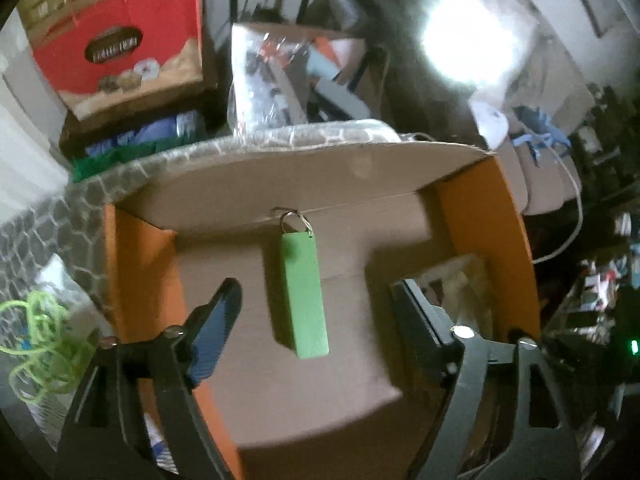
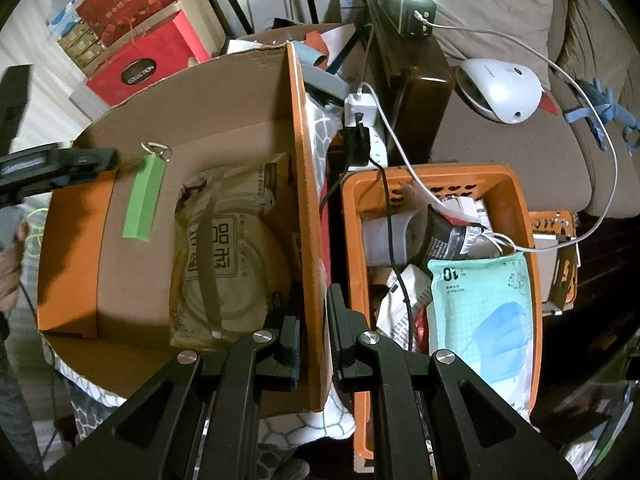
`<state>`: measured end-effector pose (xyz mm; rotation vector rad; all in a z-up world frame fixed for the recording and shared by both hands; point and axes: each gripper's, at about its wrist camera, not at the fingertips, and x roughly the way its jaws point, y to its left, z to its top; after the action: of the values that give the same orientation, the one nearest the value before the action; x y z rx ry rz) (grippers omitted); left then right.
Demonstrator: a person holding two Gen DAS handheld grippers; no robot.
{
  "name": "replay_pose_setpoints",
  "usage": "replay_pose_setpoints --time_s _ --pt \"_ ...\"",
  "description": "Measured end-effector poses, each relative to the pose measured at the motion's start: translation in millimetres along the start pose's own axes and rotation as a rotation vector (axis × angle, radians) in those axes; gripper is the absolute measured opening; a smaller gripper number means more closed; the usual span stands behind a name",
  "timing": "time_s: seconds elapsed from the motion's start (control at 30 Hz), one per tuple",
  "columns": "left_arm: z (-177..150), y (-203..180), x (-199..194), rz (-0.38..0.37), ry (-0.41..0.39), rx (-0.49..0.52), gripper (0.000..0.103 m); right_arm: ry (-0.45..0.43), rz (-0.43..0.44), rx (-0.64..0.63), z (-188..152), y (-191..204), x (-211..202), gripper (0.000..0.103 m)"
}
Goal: Organize objects
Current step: 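Carry the green power bank into the orange box and release it, then move the left gripper back and grasp the white plug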
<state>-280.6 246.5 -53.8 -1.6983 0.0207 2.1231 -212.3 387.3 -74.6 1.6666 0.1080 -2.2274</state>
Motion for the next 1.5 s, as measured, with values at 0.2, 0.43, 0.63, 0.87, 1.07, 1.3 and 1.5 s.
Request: replay_pose_setpoints --time_s 0.2,0.43,0.63,0.87,1.07,1.3,1.5 --pt "-10 6 -31 -0.028 -0.013 0.039 0.085 0.002 0.014 0.010 -2 -1 2 0.011" --pt "-24 27 -75 -0.045 -0.087 0.058 0.091 -0.001 0.014 0.009 -3 -1 2 0.011" --pt "-46 56 -103 -0.049 -0.129 0.055 0.092 -0.003 0.018 0.011 -3 -2 2 0.011" --pt "-77 100 -104 -0.001 -0.125 0.027 0.092 -0.003 0.017 0.010 -3 -2 2 0.011" --pt "-96 136 -87 0.003 -0.097 -0.024 0.092 -0.004 0.011 0.007 -3 -1 1 0.011" --pt "-111 158 -64 -0.034 -0.073 -0.047 0.092 -0.003 0.010 0.007 -2 -1 1 0.011" --pt "-117 153 -49 -0.002 -0.120 0.090 0.092 0.002 0.020 0.014 -2 -2 2 0.011"
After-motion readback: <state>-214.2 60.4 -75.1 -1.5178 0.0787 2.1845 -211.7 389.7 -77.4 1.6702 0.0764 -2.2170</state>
